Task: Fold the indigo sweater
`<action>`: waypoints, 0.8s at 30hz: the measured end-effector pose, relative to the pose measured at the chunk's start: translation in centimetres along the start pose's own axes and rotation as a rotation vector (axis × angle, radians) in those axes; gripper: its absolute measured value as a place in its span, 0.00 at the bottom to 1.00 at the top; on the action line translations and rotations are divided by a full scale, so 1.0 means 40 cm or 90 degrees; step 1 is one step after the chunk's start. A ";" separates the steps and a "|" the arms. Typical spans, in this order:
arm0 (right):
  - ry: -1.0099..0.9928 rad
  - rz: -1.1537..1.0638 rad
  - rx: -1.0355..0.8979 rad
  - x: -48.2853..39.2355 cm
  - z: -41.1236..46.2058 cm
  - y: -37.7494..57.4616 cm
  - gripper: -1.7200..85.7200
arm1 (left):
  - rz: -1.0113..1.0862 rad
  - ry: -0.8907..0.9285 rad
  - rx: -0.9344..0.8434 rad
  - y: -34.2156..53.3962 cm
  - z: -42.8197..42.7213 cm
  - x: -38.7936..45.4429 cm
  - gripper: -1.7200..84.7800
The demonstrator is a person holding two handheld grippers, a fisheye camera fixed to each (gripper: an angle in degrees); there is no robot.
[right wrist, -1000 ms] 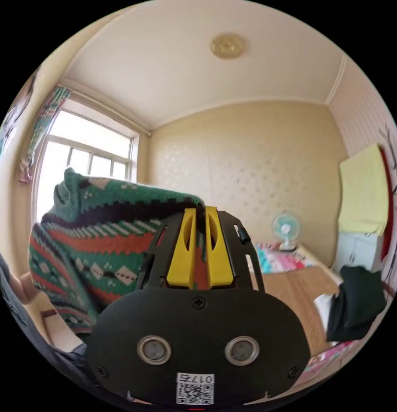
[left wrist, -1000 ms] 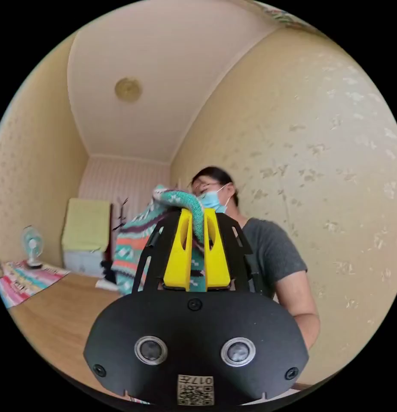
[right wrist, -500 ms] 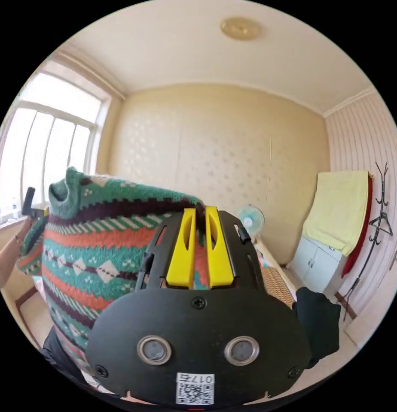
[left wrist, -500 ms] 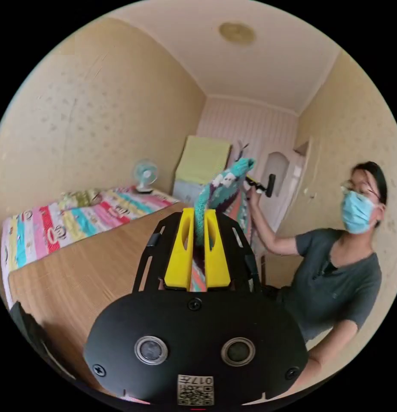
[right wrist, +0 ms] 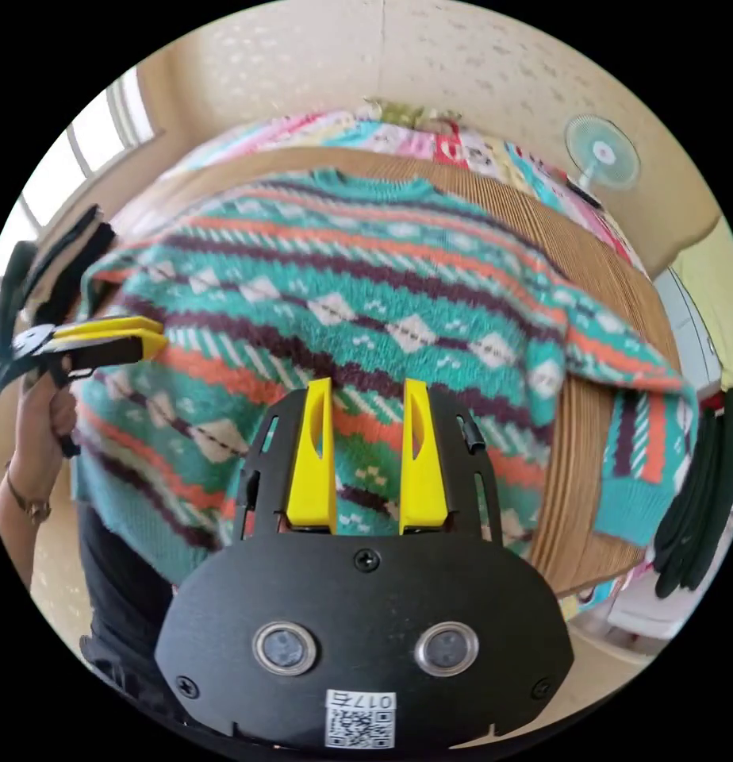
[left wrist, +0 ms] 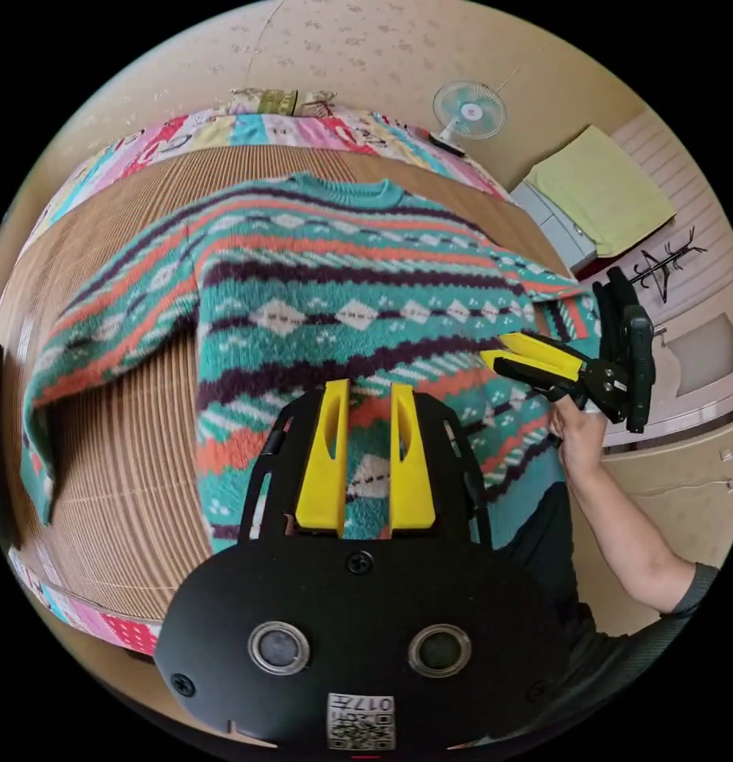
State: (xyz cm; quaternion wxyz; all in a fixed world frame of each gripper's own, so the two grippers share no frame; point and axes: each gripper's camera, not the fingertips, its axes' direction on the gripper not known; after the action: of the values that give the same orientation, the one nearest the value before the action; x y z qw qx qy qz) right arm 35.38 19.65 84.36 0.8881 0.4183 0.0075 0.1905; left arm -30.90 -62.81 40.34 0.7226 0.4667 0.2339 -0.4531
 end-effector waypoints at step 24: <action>-0.054 0.037 0.105 0.148 -0.088 0.021 0.16 | -0.061 0.098 0.118 0.135 -0.072 -0.231 0.02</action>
State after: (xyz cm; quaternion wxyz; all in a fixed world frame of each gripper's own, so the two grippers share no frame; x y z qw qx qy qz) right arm 39.96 24.78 83.56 0.8440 0.4981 -0.0269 0.1969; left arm -30.39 -55.42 48.55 0.6341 0.5529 0.2678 -0.4696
